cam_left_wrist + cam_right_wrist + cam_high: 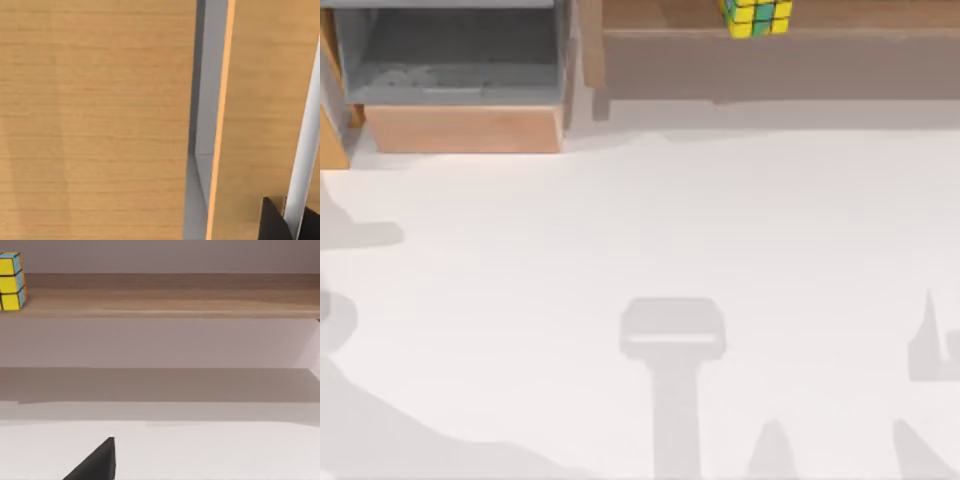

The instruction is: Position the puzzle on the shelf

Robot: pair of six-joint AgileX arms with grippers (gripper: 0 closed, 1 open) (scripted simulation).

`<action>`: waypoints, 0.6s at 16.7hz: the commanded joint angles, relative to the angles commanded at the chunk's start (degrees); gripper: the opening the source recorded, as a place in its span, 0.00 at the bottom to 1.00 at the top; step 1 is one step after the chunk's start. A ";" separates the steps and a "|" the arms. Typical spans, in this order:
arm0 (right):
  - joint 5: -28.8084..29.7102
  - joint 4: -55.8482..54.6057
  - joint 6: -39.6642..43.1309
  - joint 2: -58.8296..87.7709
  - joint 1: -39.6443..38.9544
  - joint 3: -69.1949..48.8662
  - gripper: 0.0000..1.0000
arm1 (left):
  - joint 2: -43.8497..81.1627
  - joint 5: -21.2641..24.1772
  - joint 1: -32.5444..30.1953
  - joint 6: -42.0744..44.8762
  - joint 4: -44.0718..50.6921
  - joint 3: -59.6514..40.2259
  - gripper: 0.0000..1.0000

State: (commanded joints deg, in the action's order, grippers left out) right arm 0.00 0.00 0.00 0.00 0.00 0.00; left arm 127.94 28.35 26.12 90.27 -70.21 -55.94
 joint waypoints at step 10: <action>0.00 0.00 0.00 0.00 0.00 0.00 1.00 | 6.26 -2.97 -2.72 0.12 6.88 -13.21 0.00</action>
State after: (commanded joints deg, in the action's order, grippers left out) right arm 0.00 0.00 0.00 0.00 0.00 0.00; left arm 134.20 25.37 23.40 90.39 -63.33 -69.15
